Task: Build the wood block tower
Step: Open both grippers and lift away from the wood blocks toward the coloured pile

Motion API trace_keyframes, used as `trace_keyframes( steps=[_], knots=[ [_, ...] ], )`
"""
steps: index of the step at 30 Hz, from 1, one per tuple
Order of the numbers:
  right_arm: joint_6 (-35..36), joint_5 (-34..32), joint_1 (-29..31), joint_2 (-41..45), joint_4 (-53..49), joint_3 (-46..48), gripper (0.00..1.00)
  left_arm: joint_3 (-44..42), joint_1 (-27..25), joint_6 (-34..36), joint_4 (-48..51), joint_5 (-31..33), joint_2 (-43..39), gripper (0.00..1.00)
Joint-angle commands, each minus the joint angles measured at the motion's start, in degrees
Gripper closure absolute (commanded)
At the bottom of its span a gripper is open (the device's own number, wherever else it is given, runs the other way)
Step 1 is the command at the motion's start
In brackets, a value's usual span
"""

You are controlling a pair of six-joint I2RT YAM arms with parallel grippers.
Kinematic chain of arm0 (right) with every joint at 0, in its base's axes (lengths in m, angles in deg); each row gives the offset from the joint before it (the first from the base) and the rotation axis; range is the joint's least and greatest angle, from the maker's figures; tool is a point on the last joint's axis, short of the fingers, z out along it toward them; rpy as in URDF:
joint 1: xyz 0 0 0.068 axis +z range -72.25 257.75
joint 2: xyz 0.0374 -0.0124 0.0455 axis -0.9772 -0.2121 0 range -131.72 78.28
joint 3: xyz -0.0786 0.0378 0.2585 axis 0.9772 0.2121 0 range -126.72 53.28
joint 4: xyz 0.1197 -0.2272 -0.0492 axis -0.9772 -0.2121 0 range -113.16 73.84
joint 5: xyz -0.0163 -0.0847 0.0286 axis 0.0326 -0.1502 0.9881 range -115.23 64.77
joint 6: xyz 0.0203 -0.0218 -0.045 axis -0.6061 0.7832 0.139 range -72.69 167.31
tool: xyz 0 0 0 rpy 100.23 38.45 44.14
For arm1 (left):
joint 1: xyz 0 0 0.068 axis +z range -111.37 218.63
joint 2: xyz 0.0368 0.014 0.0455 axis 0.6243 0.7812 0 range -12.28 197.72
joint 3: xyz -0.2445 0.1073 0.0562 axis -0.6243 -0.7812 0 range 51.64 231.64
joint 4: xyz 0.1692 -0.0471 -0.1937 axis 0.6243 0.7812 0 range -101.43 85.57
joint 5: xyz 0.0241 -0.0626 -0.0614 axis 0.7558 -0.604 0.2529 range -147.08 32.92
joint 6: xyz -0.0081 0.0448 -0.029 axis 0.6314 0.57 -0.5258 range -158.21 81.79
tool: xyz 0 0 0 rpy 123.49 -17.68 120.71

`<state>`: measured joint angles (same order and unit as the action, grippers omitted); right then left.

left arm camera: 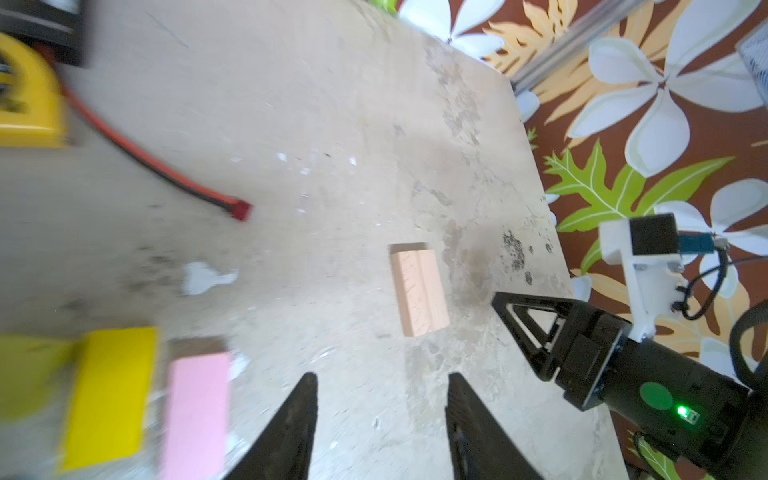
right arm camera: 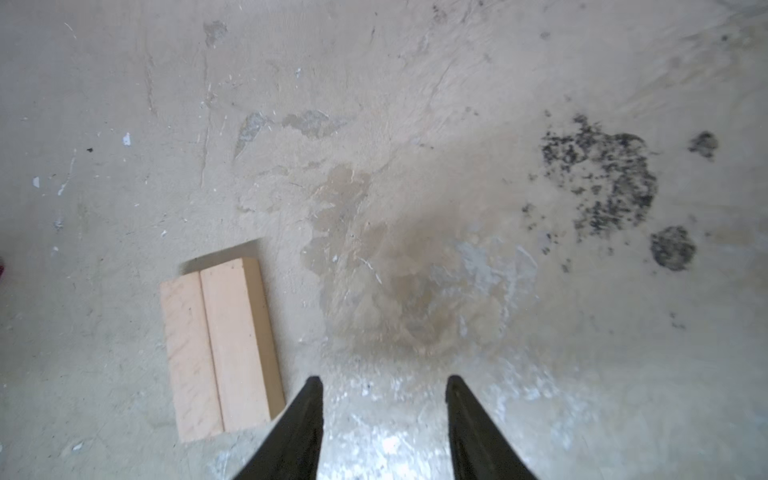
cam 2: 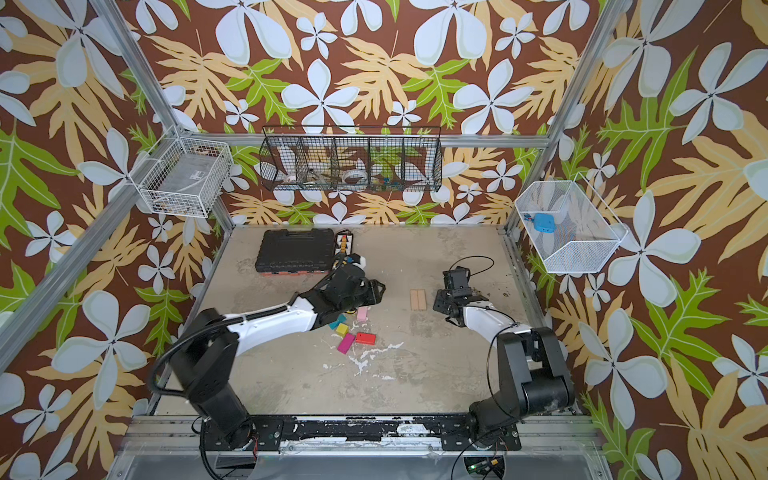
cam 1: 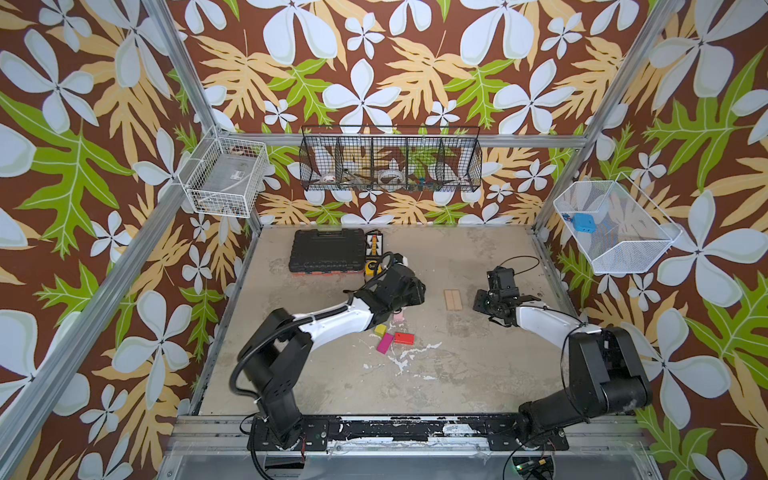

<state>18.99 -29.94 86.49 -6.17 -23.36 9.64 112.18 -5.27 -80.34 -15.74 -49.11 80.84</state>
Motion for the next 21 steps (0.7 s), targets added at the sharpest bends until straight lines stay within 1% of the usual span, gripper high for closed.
trace_keyframes(
  steps=[1,3,5,6,7,9,10,11,12,15,16,17,20,21],
  knots=[
    [-2.0,-2.9,0.0,4.7,0.9,2.2,0.44,-6.7,1.6,5.2,5.1,15.3,-9.4,0.40],
    [-3.3,-1.7,0.0,8.0,-1.4,2.7,0.42,-11.3,3.1,6.2,8.9,24.0,-15.9,0.34],
    [-4.2,1.2,0.5,12.0,-1.8,3.8,0.39,-16.0,4.8,6.4,11.9,30.2,-22.1,0.28],
    [-5.3,2.0,1.3,14.3,-1.6,4.5,0.35,-18.4,5.7,6.4,12.7,32.7,-25.4,0.23],
    [-6.3,2.2,2.6,16.6,-1.4,5.3,0.31,-21.1,6.2,6.4,12.7,34.7,-28.6,0.18],
    [-8.2,2.1,6.0,20.4,-0.5,6.3,0.25,-25.6,6.6,6.2,12.8,38.2,-33.9,0.16],
    [-9.3,1.5,8.0,21.9,-0.2,6.6,0.24,-27.7,6.6,5.2,13.3,41.0,-36.3,0.14],
    [-10.3,0.4,10.3,22.9,-0.3,6.6,0.24,-28.5,6.7,2.4,15.3,43.3,-38.1,0.10],
    [-11.7,-1.2,12.6,23.7,-0.7,6.3,0.23,-28.5,6.7,-0.2,17.7,44.9,-40.1,0.10],
    [-14.3,-2.0,17.9,23.7,-1.0,5.0,0.24,-31.5,6.8,-2.2,16.8,50.0,-45.1,0.02],
    [-15.2,-1.8,19.0,22.9,-1.2,4.4,0.24,-33.2,6.8,-2.2,14.6,52.0,-46.5,0.00],
    [-15.8,-1.3,20.3,22.0,-1.4,3.6,0.24,-35.1,6.8,-0.9,11.3,53.1,-47.5,0.00],
    [-17.3,-1.3,24.3,17.5,-2.8,0.7,0.25,-42.3,7.1,7.5,-4.9,54.0,-47.7,0.00],
    [-17.8,-1.9,25.9,15.6,-3.2,-0.2,0.26,-41.1,7.2,6.7,-3.3,54.1,-46.6,0.00]
  ],
)
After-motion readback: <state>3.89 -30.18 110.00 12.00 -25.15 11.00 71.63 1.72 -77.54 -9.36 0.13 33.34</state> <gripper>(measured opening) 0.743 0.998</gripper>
